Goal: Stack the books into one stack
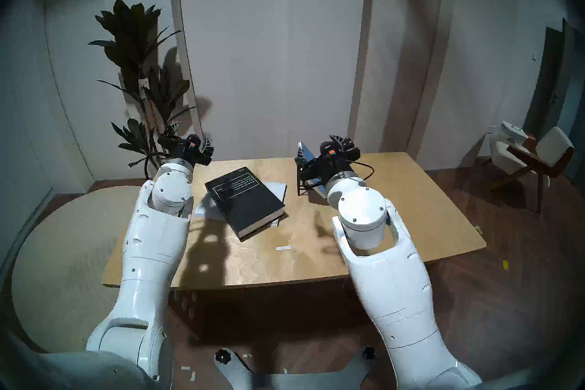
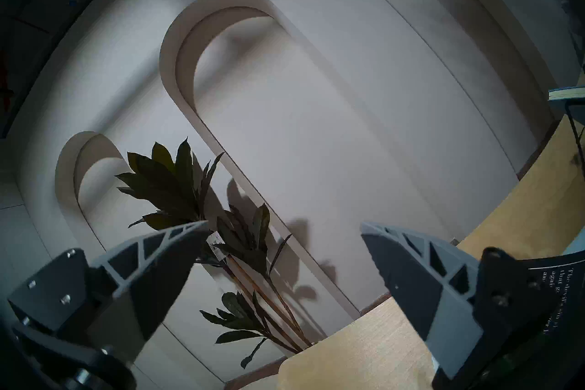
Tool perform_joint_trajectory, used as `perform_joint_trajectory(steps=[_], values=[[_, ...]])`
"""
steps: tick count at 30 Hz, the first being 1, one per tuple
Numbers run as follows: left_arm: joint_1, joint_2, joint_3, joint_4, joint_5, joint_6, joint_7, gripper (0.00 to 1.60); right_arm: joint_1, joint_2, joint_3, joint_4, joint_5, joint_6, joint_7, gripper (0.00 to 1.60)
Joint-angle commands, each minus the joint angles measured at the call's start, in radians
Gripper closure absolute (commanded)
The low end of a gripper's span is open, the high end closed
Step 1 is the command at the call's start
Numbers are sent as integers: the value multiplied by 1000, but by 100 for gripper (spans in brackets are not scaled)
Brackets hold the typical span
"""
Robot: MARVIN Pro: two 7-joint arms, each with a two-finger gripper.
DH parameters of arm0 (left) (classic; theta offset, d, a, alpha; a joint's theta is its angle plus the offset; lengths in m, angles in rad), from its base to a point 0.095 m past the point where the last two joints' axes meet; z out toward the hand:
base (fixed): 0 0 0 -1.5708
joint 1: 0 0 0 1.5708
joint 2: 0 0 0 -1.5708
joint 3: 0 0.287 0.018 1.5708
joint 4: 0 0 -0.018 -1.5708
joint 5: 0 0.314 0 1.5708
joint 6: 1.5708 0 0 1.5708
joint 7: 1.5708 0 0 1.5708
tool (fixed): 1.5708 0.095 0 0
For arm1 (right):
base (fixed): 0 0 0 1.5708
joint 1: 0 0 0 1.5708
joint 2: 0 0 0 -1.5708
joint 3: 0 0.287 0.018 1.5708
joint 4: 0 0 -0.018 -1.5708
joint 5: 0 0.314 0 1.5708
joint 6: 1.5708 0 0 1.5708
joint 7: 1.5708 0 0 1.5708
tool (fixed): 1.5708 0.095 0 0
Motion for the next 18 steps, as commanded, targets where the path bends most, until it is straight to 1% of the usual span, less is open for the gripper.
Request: perform_joint_trajectory(steps=[1, 2, 5, 6, 8, 12, 13, 15, 16, 17, 18], values=[[-23, -1, 3, -21, -1, -5, 1, 0, -86, 6, 55, -118, 44, -78, -78, 0], [-23, -1, 3, -21, -1, -5, 1, 0, -89, 5, 70, -125, 54, -80, -97, 0], [-23, -1, 3, -21, -1, -5, 1, 0, -129, 6, 113, -174, 68, -89, -123, 0], [-23, -1, 3, -21, -1, -5, 1, 0, -135, 6, 128, -173, 61, -94, -139, 0], [-23, -1, 3, -21, -1, -5, 1, 0, -170, 8, 155, -203, 84, -93, -146, 0], [-23, -1, 3, -22, -1, -5, 1, 0, -227, 9, 210, -253, 99, -93, -163, 0], [-23, -1, 3, -22, -1, -5, 1, 0, -258, 15, 241, -286, 111, -88, -164, 0], [-23, -1, 3, -22, -1, -4, 1, 0, -272, 17, 277, -296, 123, -92, -171, 0], [-23, -1, 3, -22, -1, -4, 1, 0, -303, 18, 297, -342, 140, -76, -162, 0], [-23, -1, 3, -22, -1, -5, 1, 0, -312, 18, 338, -348, 155, -81, -171, 0], [-23, -1, 3, -22, -1, -5, 1, 0, -310, 20, 360, -338, 161, -89, -179, 0]])
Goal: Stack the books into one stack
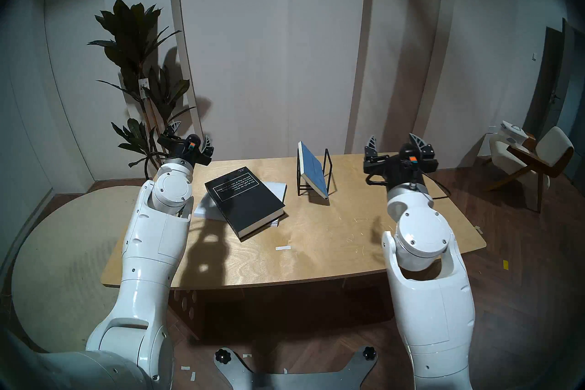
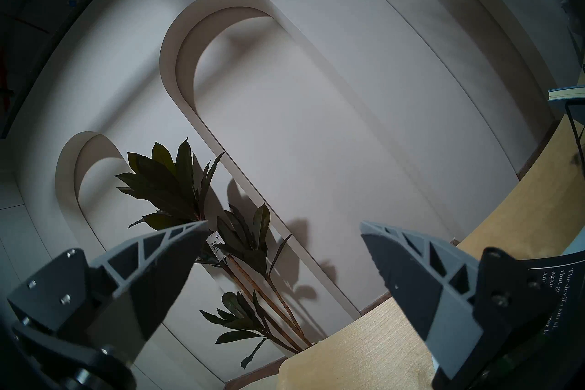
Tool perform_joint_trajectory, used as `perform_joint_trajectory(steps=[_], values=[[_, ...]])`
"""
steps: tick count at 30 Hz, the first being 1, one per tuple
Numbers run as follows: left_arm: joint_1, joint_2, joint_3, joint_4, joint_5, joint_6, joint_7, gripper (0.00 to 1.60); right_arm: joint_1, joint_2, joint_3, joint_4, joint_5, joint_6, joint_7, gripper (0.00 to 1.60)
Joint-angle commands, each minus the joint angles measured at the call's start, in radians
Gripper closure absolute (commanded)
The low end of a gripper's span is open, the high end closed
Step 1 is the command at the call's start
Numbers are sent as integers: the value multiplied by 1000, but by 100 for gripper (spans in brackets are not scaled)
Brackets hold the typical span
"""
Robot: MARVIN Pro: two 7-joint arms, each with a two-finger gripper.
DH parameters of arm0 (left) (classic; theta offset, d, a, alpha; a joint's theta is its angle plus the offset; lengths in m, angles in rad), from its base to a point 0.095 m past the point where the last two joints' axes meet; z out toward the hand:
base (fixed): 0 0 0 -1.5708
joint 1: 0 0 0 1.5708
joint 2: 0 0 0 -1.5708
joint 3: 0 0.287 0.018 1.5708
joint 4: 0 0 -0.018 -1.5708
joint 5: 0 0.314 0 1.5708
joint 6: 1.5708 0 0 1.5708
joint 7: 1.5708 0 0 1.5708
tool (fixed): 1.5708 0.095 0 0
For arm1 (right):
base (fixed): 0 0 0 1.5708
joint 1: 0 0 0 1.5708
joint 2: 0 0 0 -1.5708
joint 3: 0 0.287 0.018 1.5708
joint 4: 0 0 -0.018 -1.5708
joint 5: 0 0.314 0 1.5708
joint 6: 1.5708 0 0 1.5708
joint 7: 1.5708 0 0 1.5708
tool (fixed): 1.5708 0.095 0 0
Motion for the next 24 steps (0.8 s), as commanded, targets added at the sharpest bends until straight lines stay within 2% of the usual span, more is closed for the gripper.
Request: perform_joint_trajectory(steps=[1, 3, 9, 11, 14, 19, 24], values=[[-23, -1, 3, -22, -2, -4, 0, 0, -105, 10, 134, -118, 65, 1, -6, 0], [-23, -1, 3, -22, -2, -4, 0, 0, -111, 22, 174, -98, 78, 3, -4, 0], [-23, -1, 3, -23, -2, -4, 0, 0, -150, 22, 271, -114, 218, 11, 57, 0], [-23, -1, 3, -23, -2, -4, 0, 0, -127, 19, 303, -79, 232, 73, 48, 0], [-23, -1, 3, -23, -2, -4, 0, 0, -82, 32, 341, 1, 274, 91, 58, 0], [-23, -1, 3, -23, -2, -4, 0, 0, 0, 104, 358, 121, 278, 118, 92, 0], [-23, -1, 3, -22, -2, -4, 0, 0, 40, 174, 348, 226, 267, 28, 150, 0]])
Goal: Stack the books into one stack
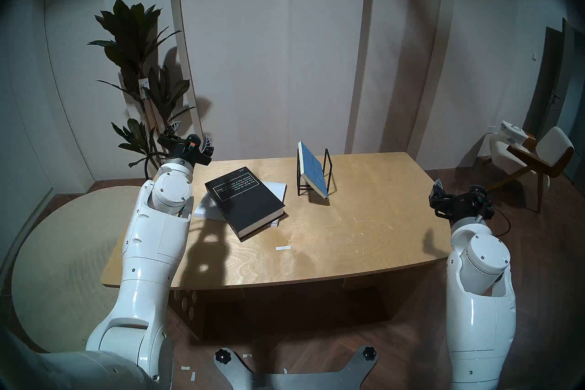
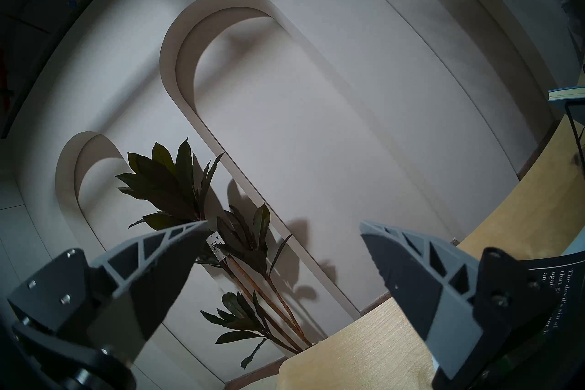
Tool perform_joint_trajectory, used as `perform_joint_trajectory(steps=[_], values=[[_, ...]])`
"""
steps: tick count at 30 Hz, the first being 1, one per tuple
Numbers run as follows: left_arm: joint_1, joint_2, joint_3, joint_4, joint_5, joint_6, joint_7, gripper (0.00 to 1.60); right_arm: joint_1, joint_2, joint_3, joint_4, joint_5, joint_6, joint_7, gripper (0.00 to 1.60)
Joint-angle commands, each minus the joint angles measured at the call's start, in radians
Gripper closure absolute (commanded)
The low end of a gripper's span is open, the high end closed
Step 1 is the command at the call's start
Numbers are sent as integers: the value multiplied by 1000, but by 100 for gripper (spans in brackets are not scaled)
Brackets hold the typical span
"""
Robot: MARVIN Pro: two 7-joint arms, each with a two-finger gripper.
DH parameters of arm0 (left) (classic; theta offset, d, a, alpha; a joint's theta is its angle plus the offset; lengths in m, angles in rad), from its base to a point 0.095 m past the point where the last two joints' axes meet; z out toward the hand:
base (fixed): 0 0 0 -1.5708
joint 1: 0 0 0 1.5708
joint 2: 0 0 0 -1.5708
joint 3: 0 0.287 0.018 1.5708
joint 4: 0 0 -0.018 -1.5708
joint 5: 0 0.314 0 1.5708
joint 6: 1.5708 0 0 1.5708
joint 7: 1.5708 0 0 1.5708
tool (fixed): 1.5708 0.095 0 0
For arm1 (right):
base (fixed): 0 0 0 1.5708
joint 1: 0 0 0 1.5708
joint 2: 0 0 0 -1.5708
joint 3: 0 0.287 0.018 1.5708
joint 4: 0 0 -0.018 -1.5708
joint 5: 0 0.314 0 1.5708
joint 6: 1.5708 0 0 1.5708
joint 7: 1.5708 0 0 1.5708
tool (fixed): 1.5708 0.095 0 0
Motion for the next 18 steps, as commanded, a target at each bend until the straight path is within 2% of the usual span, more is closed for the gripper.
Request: perform_joint_trajectory(steps=[1, 7, 8, 10, 11, 12, 13, 18], values=[[-23, -1, 3, -22, -2, -4, 0, 0, 96, 110, -4, 91, -16, -100, 69, 0], [-23, -1, 3, -22, -2, -4, -1, 0, 76, 114, -15, 82, -47, -177, 76, 0], [-23, -1, 3, -23, -2, -4, -1, 0, 70, 115, -17, 91, -54, -217, 76, 0], [-22, -1, 2, -23, -2, -3, -1, 0, 61, 106, -13, 83, -62, -220, 66, 0], [-22, 9, 4, -25, -25, -22, -41, 0, 57, 101, -6, 87, -59, -239, 61, 0], [-19, 23, 18, -27, -1, -37, -32, 0, 56, 103, -4, 90, -72, -235, 51, 0], [-17, 37, 31, -25, 15, -81, -18, 0, 62, 105, -1, 106, -87, -248, 37, 0], [-9, 103, 85, -65, 126, -156, 71, 0, 79, 116, 22, 127, -71, -222, 51, 0]])
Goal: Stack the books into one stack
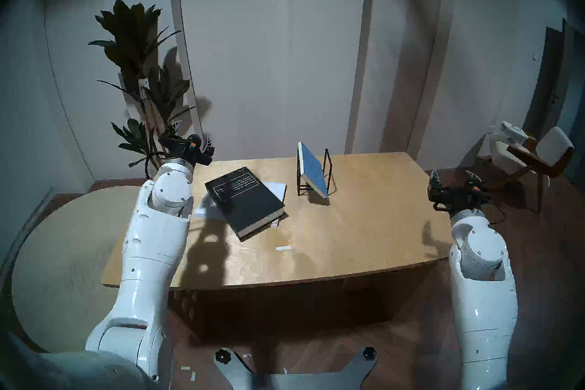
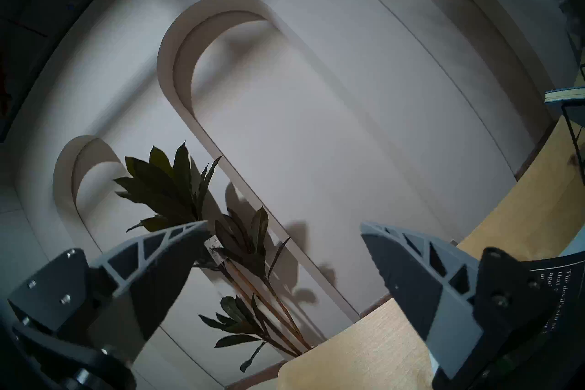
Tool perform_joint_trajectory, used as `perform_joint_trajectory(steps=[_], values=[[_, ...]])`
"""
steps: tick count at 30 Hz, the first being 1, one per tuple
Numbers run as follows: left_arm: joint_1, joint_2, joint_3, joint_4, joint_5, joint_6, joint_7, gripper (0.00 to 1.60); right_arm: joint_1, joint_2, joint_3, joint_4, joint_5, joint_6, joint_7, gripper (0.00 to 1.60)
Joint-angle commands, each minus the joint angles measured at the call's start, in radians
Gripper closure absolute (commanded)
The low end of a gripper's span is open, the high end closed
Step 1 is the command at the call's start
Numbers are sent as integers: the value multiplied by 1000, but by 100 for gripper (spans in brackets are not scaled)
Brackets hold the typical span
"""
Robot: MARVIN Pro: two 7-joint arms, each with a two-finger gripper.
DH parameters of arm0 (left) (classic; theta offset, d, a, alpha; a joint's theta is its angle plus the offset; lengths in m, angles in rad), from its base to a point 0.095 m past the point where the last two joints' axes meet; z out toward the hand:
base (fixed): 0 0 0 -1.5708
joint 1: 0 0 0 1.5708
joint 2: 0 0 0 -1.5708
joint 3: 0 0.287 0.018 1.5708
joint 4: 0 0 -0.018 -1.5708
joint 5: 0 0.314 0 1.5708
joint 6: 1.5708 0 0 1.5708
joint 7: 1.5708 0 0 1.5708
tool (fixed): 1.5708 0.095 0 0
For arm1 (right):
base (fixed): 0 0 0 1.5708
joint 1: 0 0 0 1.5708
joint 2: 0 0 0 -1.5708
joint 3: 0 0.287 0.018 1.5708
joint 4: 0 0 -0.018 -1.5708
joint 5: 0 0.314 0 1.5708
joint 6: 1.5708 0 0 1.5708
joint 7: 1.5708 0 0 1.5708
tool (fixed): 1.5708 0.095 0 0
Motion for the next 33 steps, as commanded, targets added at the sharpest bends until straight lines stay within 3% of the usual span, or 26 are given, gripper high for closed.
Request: perform_joint_trajectory(steps=[1, 9, 19, 33], values=[[-14, 99, 66, -68, 134, -124, 85, 0, 21, 20, 28, 6, -3, -13, -9, 0], [7, 196, 142, -99, 336, -250, 180, 0, 41, 8, 34, 26, -7, -1, -31, 0], [18, 312, 240, -88, 610, -358, 271, 0, 94, 20, 1, 77, -14, 6, -29, 0], [-3, 399, 411, -60, 974, -395, 443, 0, 178, -1, 16, 195, 30, 78, -76, 0]])
